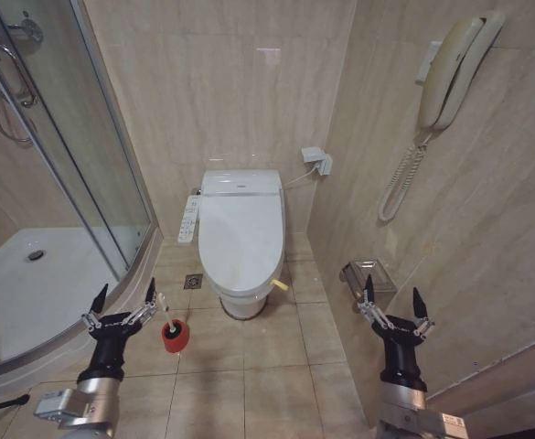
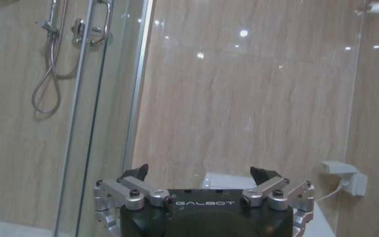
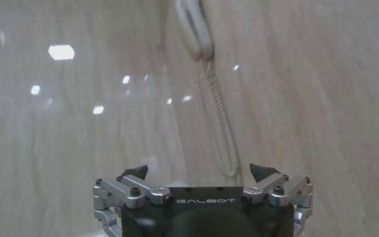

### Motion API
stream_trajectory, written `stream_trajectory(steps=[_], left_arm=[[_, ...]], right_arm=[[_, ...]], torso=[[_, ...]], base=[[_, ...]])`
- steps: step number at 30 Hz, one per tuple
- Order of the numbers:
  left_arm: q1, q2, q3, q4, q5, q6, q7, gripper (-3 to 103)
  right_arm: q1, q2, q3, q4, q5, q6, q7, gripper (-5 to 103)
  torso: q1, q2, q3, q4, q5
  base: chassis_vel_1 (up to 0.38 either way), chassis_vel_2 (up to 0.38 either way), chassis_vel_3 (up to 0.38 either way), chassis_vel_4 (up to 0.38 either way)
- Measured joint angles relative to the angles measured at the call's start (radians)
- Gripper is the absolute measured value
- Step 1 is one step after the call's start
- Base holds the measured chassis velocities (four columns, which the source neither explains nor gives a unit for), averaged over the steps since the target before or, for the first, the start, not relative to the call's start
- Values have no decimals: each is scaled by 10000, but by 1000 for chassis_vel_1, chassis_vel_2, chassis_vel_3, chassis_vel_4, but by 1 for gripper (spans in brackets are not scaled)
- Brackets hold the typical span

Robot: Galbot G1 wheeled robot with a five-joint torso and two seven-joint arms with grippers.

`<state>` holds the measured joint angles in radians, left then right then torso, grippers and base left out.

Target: Open the toilet lid, clean the toilet bowl with a toilet brush, close the toilet lid, and flush.

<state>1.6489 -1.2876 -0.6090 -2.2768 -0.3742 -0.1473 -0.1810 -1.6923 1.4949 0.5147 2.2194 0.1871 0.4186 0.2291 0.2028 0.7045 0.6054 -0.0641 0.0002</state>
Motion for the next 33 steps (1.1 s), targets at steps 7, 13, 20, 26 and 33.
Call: stream_trajectory(steps=[7,13,20,26,33], left_arm=[[441,-550,417,-910,927,729,-566,100],[714,-884,998,-1477,1823,1408,-1028,100],[832,-631,1033,-1546,1656,1132,-606,100],[826,-580,769,-1555,1318,714,-21,100],[821,-576,750,-1554,1291,690,11,100]], right_arm=[[-642,-639,102,1057,-355,-1863,-384,100],[-1009,-889,-1,1926,-744,-3213,-858,100],[-1143,-680,-300,2016,-1091,-2930,-1447,100],[-1131,-564,-473,1890,-1035,-2566,-1753,100],[-1120,-557,-475,1865,-1004,-2531,-1760,100]], torso=[[0,1,0,0,1],[0,1,0,2,0],[0,1,0,0,-1],[1,1,0,1,-2],[1,1,0,1,-2]], base=[[0,0,0,0],[0,0,0,0],[0,0,0,0],[0,0,0,0],[0,0,0,0]])
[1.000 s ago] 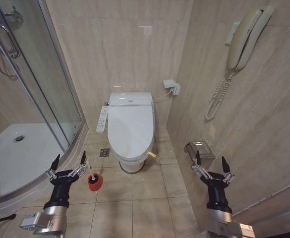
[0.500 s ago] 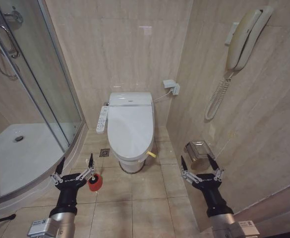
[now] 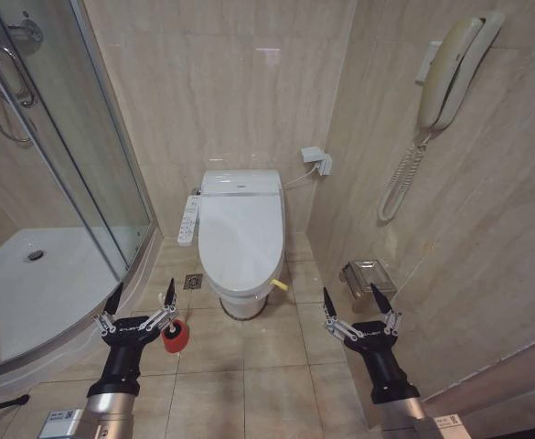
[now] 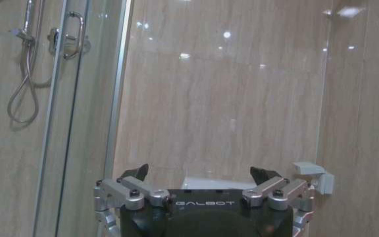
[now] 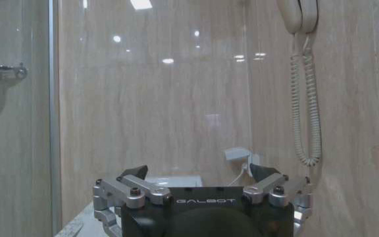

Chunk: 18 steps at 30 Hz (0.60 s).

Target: Open the toilet lid, clean the toilet bowl with a toilet brush, close the toilet lid, and flush.

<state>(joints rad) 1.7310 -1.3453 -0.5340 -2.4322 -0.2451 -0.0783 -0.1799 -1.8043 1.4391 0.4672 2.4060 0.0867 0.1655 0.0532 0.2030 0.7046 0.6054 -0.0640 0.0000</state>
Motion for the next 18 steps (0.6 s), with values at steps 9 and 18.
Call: stream_trajectory(steps=[9,18], left_arm=[[-5,4,-2,11,-6,-6,0,100],[-7,4,-3,16,-8,-6,-5,100]], right_arm=[[7,2,2,-12,14,14,6,100],[12,3,6,-17,21,20,11,100]], torso=[[0,0,0,0,0],[0,0,0,0,0]], base=[[0,0,0,0],[0,0,0,0]])
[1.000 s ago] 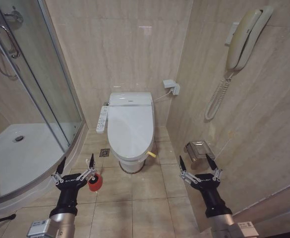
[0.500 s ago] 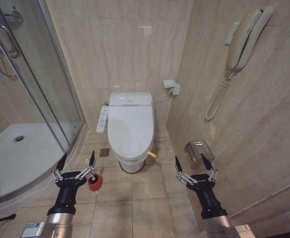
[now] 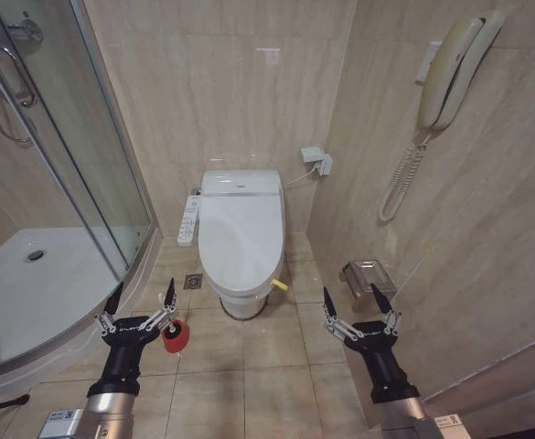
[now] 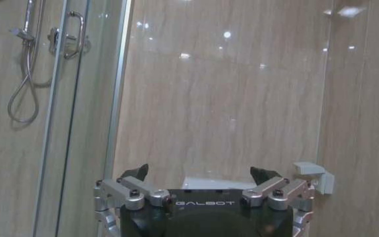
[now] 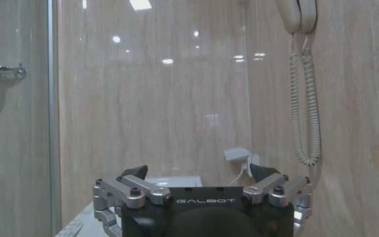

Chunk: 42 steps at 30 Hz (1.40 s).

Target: Open the toilet lid, clean the toilet bowl with a toilet brush, close the toilet lid, and flush.

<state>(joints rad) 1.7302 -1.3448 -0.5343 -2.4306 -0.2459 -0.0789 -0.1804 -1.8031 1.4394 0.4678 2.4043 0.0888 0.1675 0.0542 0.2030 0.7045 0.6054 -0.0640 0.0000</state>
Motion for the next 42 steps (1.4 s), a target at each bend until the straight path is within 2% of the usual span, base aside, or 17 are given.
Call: stream_trajectory(steps=[42], left_arm=[[-1,1,0,11,0,2,-6,100]], right_arm=[[3,0,7,-5,13,5,13,100]], torso=[[0,0,0,0,0]], base=[[0,0,0,0]])
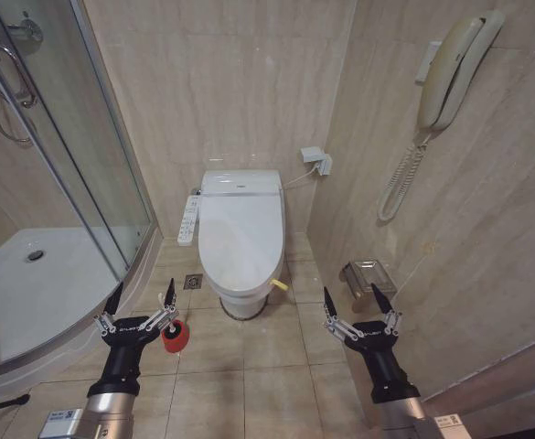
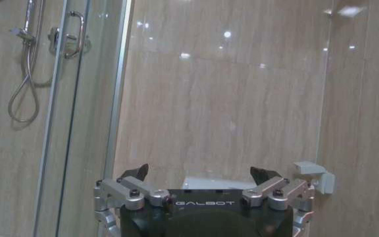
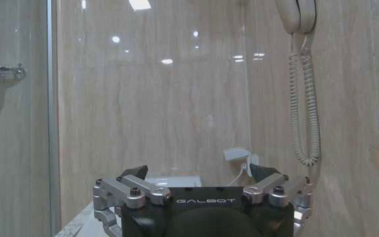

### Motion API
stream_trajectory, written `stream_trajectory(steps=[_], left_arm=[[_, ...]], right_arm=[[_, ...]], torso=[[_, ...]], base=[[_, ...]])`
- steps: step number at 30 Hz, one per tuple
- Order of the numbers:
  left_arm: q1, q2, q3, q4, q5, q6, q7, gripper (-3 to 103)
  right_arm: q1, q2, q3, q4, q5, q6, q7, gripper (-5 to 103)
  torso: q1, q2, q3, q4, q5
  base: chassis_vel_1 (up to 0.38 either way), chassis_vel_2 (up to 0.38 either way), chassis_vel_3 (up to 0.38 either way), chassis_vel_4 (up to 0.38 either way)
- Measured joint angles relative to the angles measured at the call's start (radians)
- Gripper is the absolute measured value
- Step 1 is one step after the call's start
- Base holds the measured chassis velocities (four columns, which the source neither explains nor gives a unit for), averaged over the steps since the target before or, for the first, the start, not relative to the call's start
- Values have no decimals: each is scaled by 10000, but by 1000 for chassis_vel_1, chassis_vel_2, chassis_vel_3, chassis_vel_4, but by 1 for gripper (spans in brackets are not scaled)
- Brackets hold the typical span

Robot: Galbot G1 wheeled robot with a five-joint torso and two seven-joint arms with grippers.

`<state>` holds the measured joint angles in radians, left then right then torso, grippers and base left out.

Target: Open the toilet lid, clean the toilet bowl with a toilet brush, close the toilet lid, and flush.

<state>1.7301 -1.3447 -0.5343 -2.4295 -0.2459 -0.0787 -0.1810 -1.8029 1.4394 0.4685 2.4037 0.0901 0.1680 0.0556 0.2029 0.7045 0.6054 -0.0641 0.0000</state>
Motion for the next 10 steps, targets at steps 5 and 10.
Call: stream_trajectory(steps=[5,10], left_arm=[[0,0,0,0,0,0,0,100],[0,0,0,0,0,0,0,100]], right_arm=[[0,0,0,0,0,0,0,100],[0,0,0,0,0,0,0,100]], torso=[[0,0,0,0,0],[0,0,0,0,0]], base=[[0,0,0,0],[0,0,0,0]])
